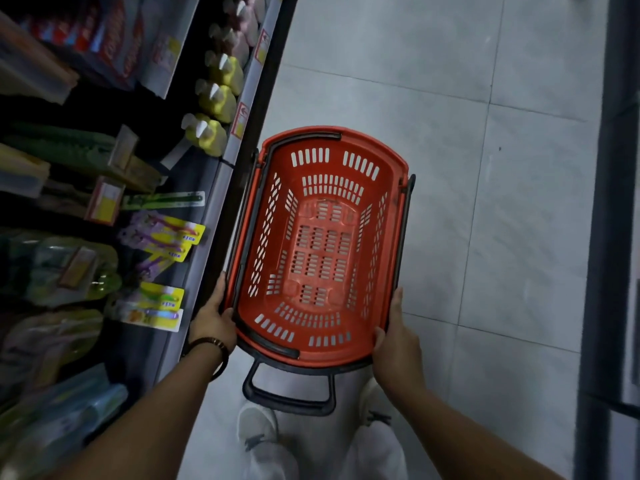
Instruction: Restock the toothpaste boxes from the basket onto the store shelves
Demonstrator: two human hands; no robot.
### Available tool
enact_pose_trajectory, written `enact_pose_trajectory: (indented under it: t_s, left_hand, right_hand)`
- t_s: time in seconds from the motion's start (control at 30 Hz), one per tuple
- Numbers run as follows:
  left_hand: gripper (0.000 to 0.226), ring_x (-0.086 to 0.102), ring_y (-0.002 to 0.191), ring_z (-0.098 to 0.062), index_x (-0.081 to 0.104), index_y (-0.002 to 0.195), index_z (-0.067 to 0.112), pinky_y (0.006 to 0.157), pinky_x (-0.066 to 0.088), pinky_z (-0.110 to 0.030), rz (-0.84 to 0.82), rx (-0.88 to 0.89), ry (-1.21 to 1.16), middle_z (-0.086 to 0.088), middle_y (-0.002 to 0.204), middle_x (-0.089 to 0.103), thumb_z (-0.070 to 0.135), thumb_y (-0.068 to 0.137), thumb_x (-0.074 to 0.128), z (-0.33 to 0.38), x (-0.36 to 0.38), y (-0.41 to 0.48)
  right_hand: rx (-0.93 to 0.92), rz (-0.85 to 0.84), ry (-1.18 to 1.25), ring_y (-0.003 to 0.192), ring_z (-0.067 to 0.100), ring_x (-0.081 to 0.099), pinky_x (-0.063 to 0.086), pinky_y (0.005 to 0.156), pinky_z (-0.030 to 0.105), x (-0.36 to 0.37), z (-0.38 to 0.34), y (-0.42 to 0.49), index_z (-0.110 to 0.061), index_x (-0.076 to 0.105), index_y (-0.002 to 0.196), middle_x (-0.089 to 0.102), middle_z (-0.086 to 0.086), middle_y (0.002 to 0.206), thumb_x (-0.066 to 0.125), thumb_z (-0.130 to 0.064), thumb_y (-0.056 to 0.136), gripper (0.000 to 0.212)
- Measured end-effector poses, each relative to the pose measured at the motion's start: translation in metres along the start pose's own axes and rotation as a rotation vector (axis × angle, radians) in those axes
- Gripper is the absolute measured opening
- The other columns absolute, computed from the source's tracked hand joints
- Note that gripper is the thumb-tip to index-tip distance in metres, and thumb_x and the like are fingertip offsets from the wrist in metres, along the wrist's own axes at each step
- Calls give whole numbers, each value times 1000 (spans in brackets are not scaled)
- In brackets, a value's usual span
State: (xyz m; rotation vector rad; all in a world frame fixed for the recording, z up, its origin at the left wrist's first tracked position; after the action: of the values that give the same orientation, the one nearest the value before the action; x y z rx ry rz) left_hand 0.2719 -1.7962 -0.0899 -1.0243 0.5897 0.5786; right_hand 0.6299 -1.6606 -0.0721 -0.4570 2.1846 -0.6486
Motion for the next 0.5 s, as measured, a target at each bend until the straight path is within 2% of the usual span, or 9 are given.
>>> enact_pose_trajectory:
  t_s: [0.03,0.1,0.17,0.27,0.4,0.5]
  left_hand:
    - [80,66,78,-27,22,152,66,76,63,-49,2,6,-15,-2,119,67,6,105,47,-5,0,-1]
    - [81,68,85,-29,23,151,66,83,62,-52,-7,16,-37,-1,126,66,5,104,47,-10,4,-1]
    - [80,66,97,-27,25,153,62,94,59,-48,-8,31,-45,-3,136,65,5,104,48,-15,4,-4]
    - [78,64,113,-30,23,156,57,107,51,-42,-17,47,-26,-7,141,63,6,104,50,-22,2,-8]
    - [72,61,125,-35,22,161,46,111,48,-47,-49,99,66,-11,145,60,17,104,54,-20,0,-12]
    - [67,57,131,-37,24,164,34,112,47,-50,-50,100,66,-17,146,58,33,105,55,-20,-7,-15]
  right_hand:
    - [12,3,10,83,9,64,52,80,32,1,2,-4,-53,-16,162,67,-3,101,49,-22,109,90]
    - [36,16,28,84,9,65,53,83,33,2,10,-10,-54,-16,162,68,-3,103,48,-25,110,87]
    - [40,19,8,82,9,64,52,81,34,5,15,-16,-51,-15,163,68,0,100,49,-24,109,88]
    - [40,11,-35,79,10,62,52,78,34,9,16,-22,-47,-14,165,66,0,97,51,-25,109,88]
    - [6,27,-119,88,24,65,58,82,42,4,19,-20,-42,-7,168,66,5,101,54,-31,107,86]
    - [-1,39,-179,103,30,66,57,93,46,-7,10,-21,-30,9,170,67,13,113,53,-37,107,77]
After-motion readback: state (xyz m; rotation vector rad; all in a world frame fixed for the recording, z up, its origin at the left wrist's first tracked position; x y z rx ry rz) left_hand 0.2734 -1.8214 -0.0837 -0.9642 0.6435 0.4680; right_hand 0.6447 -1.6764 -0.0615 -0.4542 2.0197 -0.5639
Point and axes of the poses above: each hand's wrist, its own y-axis towards the middle knuckle, its own x-axis out of the palm, z = x × y, the point moved 10 cm from there along y, towards the middle knuckle
